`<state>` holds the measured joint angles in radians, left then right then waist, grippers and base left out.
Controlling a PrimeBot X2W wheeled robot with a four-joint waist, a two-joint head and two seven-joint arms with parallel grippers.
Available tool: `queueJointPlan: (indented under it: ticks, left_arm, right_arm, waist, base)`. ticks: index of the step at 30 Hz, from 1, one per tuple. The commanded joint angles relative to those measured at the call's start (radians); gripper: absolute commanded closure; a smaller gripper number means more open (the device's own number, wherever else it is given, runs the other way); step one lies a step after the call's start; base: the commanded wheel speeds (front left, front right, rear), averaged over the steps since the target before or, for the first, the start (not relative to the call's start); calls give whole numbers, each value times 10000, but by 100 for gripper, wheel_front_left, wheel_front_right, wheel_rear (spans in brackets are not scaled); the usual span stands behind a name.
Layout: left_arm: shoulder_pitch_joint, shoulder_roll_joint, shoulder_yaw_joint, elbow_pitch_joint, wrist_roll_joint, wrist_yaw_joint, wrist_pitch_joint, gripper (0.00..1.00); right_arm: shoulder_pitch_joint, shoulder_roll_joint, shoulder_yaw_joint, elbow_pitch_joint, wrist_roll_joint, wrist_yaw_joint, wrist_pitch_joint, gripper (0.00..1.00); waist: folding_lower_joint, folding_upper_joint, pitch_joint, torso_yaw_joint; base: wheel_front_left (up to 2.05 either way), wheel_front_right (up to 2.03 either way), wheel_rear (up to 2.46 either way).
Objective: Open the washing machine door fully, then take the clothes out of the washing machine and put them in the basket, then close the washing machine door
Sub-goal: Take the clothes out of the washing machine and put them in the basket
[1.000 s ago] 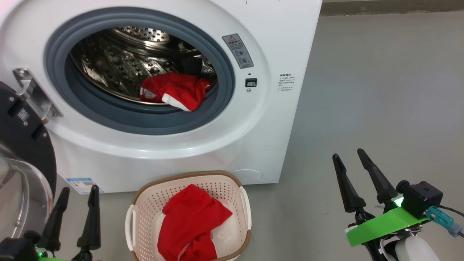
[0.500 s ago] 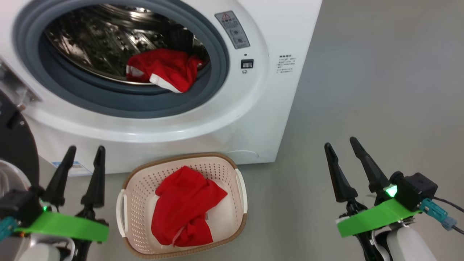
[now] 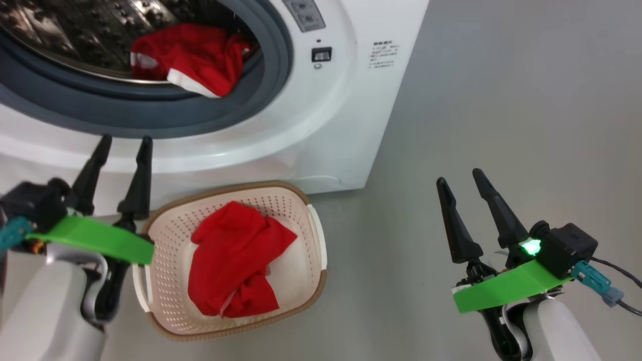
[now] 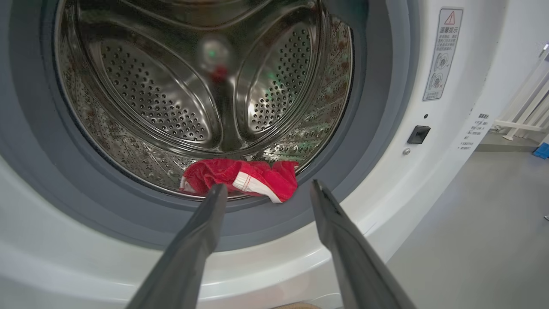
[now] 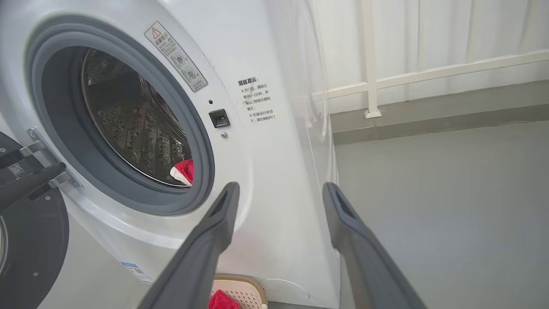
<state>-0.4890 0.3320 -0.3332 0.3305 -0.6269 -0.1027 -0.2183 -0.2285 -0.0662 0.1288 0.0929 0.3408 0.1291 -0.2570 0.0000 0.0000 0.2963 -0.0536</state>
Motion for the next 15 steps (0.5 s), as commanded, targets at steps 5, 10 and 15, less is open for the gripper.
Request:
queueJointPlan:
  ticks: [5,10,15]
  left_arm:
    - [-1478,266,178,680,-302,-180,112,0]
    - [-2568,282,-127,1516,-357,-241,262,0]
    - [-3550,235,-339,2342,-618,-268,379,0]
  right_arm:
    - [-378,119,300,-357,-307,16,-48,0]
    - [-605,148,352,-447,-403,16,-48,0]
    - [-783,156,435,-549,-316,16,-48,0]
  waist:
    - [0,0,814,-243]
    - [0,0,1300,-346]
    - [0,0,1714,-462]
  base:
    - [0,0,0]
    - [0,0,0]
    - [0,0,0]
